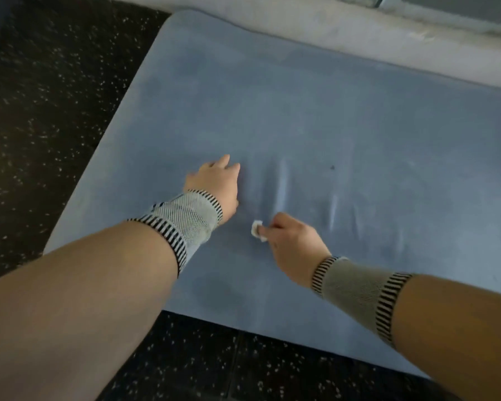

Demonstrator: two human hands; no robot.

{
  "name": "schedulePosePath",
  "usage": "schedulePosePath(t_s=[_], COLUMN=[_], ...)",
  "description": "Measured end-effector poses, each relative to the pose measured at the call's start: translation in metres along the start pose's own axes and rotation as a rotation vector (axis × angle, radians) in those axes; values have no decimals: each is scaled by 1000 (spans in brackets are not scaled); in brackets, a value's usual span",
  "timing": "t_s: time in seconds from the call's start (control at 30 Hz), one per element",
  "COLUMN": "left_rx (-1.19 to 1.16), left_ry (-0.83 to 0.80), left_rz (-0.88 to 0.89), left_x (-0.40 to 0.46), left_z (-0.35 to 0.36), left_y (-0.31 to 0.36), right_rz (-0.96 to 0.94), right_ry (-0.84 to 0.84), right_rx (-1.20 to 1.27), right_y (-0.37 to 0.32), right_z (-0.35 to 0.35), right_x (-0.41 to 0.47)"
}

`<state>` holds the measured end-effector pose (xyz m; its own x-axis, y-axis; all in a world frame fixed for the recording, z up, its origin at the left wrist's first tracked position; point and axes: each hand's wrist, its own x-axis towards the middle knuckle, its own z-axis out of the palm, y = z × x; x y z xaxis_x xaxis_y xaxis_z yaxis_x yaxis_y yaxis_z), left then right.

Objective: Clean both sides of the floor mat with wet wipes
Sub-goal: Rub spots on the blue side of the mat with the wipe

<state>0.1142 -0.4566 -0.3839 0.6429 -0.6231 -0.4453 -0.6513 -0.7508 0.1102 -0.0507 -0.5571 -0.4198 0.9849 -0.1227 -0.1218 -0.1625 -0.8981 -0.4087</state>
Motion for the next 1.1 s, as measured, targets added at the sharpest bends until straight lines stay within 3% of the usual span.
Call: schedulePosePath(t_s=[0.07, 0.17, 0.23, 0.3, 0.4, 0.5, 0.57, 0.67, 0.77, 0.87, 1.0, 1.1], left_rx=[4, 9, 9, -3, -40, -68, -70, -94, -97, -104, -143, -138], left_ry=[31, 38, 18, -4, -16, -5, -7, -46, -46, -22, 1, 48], left_rz=[17, 49, 45, 54, 60, 66, 64, 59, 81, 94, 107, 112], left_x=[-24, -52, -69, -83, -93, -94, -93, -95, -99, -99, -100, -105], left_z=[9, 22, 30, 39, 46, 46, 46, 47, 51, 56, 57, 59], left_y=[-11, -35, -46, -51, -51, -51, -50, -52, -56, -59, -59, -58], right_rz=[-8, 156, 295, 318, 144, -80, -118, 196, 367, 277, -100, -202], right_ry=[-2, 166, 193, 178, 133, -50, -26, 214, 216, 155, -73, -164], right_rx=[-25, -146, -173, -144, -2, 154, 158, 34, -60, -49, 129, 119], right_y=[6, 27, 37, 20, -25, -57, -49, -17, 2, -25, -63, -51], right_z=[-13, -42, -44, -28, 4, 6, -3, -23, -25, -3, 9, -5], right_x=[17, 76, 100, 95, 38, -18, -6, 60, 89, 57, -23, -24])
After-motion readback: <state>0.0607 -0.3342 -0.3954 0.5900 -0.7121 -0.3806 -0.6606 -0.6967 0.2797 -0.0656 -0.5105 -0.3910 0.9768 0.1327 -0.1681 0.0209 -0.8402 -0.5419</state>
